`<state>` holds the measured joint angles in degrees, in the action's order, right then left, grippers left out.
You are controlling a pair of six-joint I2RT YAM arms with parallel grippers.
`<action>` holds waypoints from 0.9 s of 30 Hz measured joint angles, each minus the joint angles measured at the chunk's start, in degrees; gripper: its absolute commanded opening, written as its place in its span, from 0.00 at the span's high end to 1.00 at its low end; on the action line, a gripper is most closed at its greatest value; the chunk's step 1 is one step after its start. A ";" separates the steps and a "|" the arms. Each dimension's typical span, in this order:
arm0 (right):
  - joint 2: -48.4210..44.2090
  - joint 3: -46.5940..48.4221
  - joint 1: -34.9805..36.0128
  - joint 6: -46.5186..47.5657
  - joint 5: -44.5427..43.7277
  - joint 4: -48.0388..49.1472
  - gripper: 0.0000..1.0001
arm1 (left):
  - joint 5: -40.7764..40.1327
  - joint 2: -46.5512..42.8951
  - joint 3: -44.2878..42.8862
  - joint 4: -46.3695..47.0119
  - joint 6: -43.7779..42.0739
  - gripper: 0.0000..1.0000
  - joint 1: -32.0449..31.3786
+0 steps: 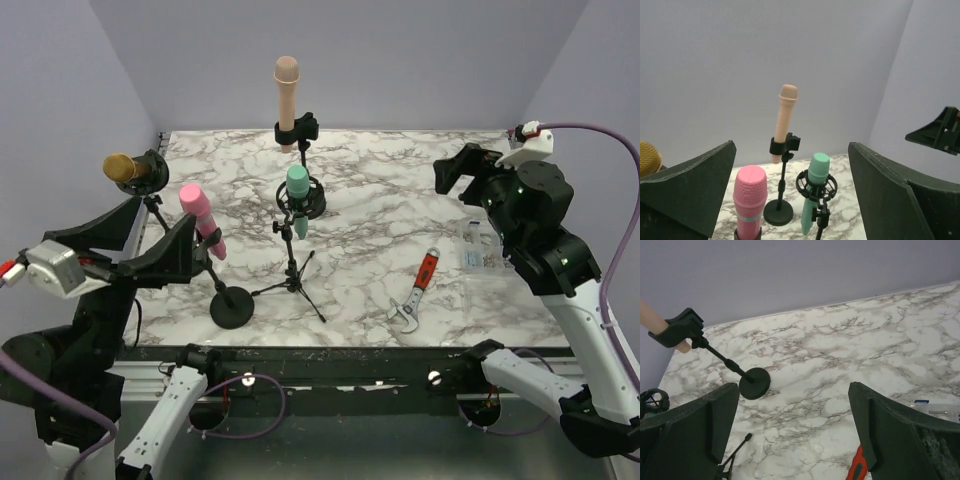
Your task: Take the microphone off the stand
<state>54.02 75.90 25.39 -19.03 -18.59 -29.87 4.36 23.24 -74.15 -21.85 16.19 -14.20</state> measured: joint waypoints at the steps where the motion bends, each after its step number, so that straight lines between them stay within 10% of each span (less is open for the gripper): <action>1: 0.37 0.39 0.00 -0.28 -0.04 -0.11 0.00 | 0.98 1.05 -0.61 -0.85 0.00 0.01 0.00; 17: 10.62 -1.01 1.33 -1.90 27.30 3.54 0.00 | 16.81 12.72 -6.43 -2.14 1.46 0.01 0.00; 27: 18.71 3.26 20.96 -0.98 26.84 7.80 0.00 | 25.81 12.92 2.05 4.70 1.40 0.01 0.00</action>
<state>72.73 79.15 46.35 -20.01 8.25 -22.06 30.17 36.16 -72.10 -17.15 17.58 -14.20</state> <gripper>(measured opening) 0.998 0.981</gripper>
